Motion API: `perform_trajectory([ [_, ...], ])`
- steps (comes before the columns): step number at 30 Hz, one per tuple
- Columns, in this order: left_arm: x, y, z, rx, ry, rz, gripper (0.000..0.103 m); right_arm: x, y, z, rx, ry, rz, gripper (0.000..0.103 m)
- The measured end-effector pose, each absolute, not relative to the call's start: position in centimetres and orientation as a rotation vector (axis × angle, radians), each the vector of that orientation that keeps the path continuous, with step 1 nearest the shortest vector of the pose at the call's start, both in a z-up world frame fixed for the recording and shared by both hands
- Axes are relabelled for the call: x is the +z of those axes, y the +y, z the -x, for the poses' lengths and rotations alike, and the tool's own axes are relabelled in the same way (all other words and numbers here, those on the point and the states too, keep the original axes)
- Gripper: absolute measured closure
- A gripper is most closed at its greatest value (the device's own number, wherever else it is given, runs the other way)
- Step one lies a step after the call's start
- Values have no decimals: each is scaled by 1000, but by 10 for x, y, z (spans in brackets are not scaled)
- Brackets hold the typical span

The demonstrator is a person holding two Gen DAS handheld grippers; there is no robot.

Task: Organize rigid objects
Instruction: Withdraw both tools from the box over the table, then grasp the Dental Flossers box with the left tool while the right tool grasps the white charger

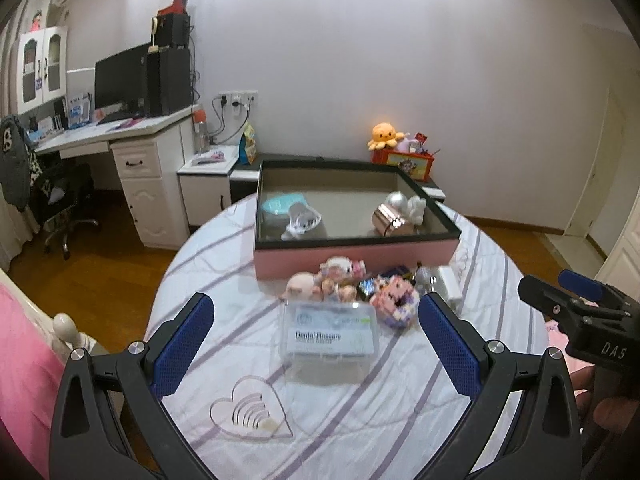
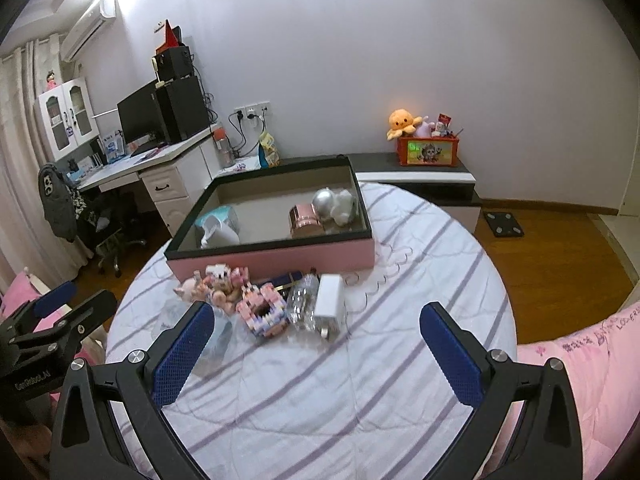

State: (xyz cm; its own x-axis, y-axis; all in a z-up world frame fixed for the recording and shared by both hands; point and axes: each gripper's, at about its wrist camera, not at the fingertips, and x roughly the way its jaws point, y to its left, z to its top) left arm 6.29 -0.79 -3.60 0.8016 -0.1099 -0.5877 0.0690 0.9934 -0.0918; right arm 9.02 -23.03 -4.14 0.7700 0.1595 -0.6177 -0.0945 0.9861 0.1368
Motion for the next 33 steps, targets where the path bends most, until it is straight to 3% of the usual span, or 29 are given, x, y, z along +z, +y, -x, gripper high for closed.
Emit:
perform_trajectory([
  [33,-101,-21,-92,-92,803,59,0,-81,-238,-119,112,802,-111,0],
])
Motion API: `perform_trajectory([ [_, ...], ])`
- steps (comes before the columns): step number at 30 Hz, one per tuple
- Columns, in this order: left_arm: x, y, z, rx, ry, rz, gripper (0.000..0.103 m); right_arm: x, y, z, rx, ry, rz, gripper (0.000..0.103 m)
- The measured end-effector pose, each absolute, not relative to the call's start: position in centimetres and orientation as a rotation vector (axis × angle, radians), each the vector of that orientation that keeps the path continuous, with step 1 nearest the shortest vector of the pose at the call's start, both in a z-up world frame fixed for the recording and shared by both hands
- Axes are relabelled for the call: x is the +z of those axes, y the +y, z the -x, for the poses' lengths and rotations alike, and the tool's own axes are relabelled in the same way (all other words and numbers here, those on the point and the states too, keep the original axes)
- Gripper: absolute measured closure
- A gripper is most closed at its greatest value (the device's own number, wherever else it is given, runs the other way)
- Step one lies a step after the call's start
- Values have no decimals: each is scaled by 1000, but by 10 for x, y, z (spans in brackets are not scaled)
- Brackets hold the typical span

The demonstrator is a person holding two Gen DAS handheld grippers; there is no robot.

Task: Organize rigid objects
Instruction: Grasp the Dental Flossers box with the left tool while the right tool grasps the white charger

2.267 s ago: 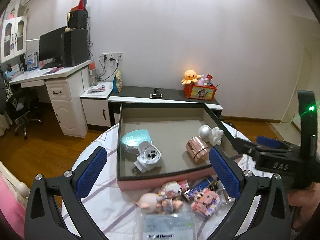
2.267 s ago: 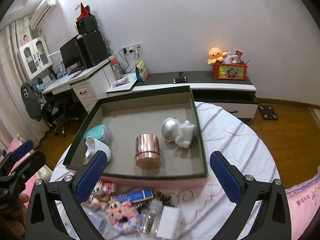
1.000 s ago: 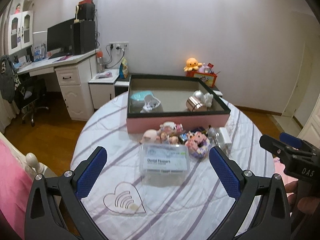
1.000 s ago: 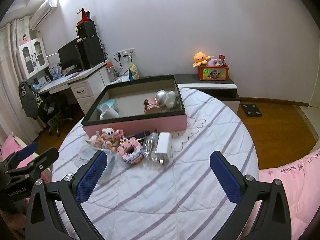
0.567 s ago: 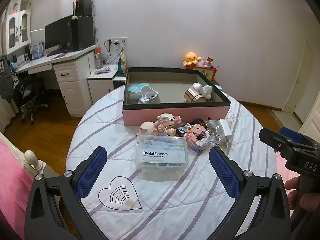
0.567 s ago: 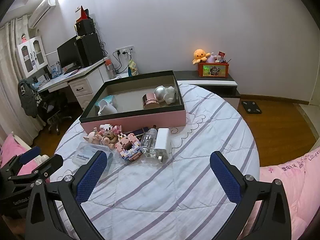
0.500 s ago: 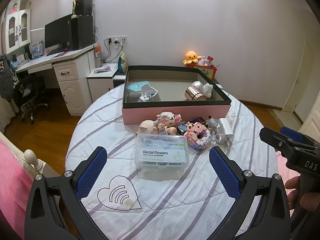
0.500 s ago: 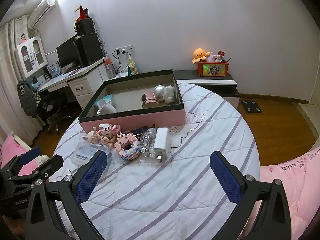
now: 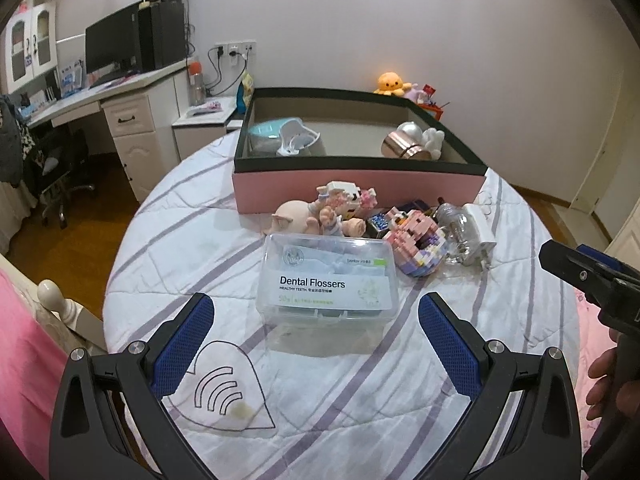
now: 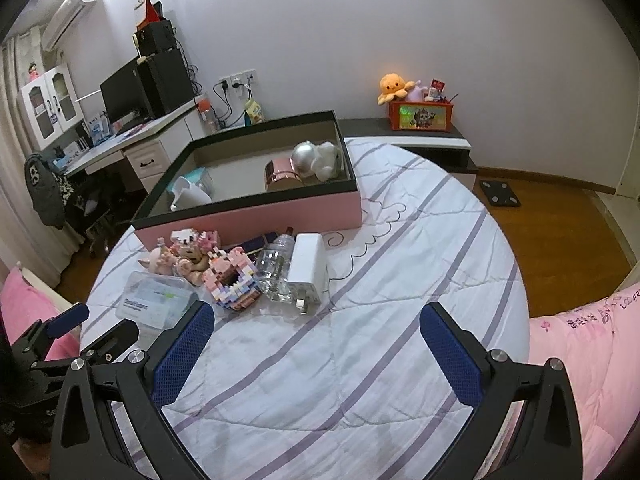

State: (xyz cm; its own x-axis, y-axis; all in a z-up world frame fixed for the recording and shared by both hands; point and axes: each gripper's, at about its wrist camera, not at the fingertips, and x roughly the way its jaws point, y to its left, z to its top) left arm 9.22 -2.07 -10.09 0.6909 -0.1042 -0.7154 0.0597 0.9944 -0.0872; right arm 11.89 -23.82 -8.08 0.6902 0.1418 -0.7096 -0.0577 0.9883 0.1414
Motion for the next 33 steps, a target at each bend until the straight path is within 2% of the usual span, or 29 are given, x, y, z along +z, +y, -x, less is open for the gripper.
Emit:
perform_trajectory([
  [18,-145,-34,-139,-73,904,28,1,-115,-247,-171,67,871,-131,0],
  [20,-145,-34,-141,-77,907,19,8,-118,-247,-176,63,877,-130,0],
  [25,-145,-30,-145,-82,906,25,9,-120,-249,-183,83,873,-152,0],
  [28,-147,-29,-147,-82,912,27,9,-116,-253,-183,82,856,-179,8],
  [33,-148,-29,-149,-85,914,29,9,-116,-260,-185,70,853,-201,11],
])
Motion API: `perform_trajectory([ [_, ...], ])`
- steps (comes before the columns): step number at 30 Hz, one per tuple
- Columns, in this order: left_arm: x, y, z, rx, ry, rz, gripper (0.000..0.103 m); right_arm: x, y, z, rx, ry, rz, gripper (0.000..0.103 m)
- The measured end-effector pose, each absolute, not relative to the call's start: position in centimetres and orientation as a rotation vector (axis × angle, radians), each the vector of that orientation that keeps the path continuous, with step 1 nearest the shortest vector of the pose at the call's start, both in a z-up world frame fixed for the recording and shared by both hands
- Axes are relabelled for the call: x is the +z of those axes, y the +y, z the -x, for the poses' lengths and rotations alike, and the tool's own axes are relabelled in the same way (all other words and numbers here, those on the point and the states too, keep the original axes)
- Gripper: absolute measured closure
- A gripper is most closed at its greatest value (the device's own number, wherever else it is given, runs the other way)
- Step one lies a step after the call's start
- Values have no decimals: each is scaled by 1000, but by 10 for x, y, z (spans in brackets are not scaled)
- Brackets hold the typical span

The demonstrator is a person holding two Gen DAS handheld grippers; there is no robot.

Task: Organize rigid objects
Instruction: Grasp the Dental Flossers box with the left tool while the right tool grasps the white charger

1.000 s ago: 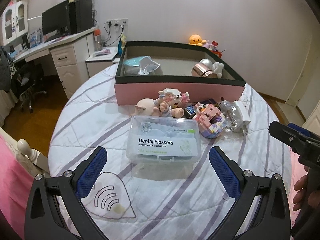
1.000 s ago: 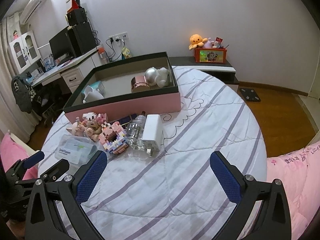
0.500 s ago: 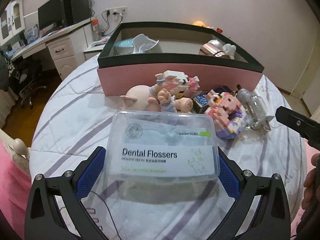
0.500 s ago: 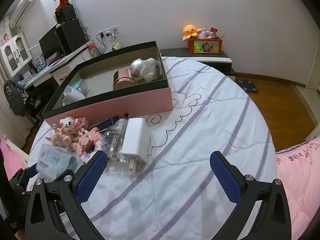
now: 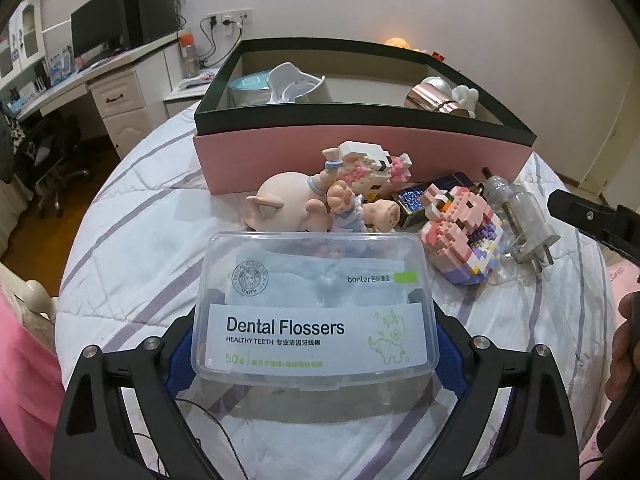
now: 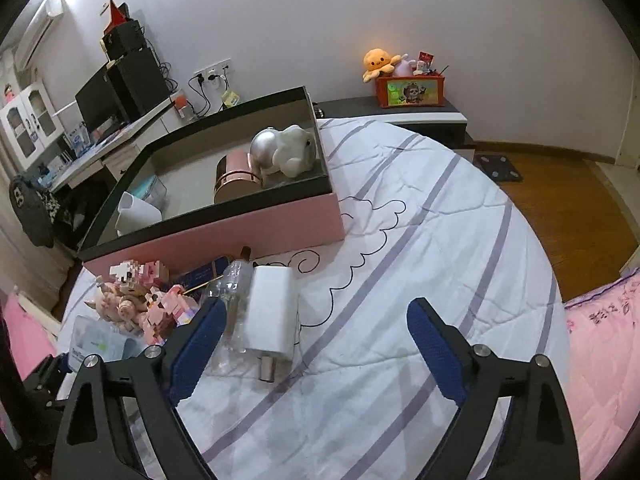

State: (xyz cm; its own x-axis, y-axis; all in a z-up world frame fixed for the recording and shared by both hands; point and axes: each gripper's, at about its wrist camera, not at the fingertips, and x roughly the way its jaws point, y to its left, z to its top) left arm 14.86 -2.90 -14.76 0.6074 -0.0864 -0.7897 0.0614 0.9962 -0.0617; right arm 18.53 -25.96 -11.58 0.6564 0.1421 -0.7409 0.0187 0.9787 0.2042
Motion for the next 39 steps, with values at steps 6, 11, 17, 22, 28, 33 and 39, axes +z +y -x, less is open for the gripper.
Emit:
perform_trajectory([
  [6,-148,-30,-150,-83,916,25,9,-121,-254,-190,93,878,-193,23],
  [11,-148,-30,-148,-83,915,22,10,-118,-243,-189,108,873,-164,24],
  [17,-149,-31,-149,-84,915,22,10,-138,-244,-197,68,941,-136,27],
  [22,-149,-31,-148,-81,913,17,10,-140,-239,-199,93,907,-117,42],
  [28,-145,-28,-142,-107,887,38,10,-136,-224,-194,164,903,-103,80],
  [33,-137,-26,-128,-98,855,15,11,-133,-232,-179,172,894,-133,79],
  [39,-126,-20,-118,-84,832,17,10,-122,-241,-166,167,876,-150,79],
])
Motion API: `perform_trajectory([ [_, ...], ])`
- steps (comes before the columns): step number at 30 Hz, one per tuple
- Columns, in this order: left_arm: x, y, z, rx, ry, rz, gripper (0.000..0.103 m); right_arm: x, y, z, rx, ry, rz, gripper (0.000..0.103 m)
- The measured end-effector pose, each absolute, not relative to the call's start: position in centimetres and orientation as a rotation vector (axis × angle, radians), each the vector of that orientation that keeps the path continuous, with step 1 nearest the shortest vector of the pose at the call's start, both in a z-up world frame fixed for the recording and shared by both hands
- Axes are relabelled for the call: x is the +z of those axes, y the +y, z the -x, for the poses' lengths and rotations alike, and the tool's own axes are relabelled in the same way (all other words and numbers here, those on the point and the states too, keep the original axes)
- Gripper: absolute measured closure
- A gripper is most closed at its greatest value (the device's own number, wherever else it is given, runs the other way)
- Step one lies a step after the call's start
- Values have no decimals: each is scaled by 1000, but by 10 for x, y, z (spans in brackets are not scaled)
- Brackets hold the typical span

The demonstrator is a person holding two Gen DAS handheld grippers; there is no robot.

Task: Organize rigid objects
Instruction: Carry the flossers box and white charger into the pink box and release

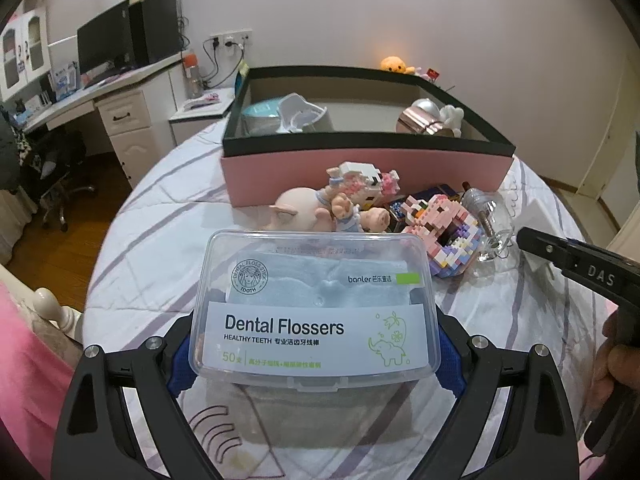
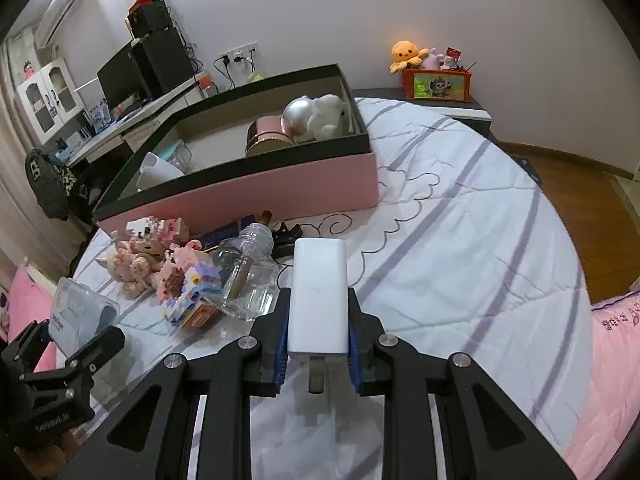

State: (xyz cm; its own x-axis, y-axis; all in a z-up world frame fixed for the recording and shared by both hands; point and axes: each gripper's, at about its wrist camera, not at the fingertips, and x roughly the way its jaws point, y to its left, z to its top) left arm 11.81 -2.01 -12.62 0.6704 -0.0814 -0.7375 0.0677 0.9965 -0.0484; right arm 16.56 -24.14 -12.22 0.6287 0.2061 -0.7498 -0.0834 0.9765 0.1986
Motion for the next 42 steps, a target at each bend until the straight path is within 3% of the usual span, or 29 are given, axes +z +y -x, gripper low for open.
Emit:
perform_trajectory([
  [11,-95,-11,-122,-87,764,31,10,-89,-230,-165,226,810,-127,79],
  [23,-34,-9,-221,-91,629,43,10,-41,-206,-255,291,718,-71,79],
  [33,-51,-28,-310,-98,705,23,10,-68,-190,-337,306,802,-42,79],
  [42,-76,-35,-340,-99,792,-2,10,-89,-186,-363,298,864,-23,79],
])
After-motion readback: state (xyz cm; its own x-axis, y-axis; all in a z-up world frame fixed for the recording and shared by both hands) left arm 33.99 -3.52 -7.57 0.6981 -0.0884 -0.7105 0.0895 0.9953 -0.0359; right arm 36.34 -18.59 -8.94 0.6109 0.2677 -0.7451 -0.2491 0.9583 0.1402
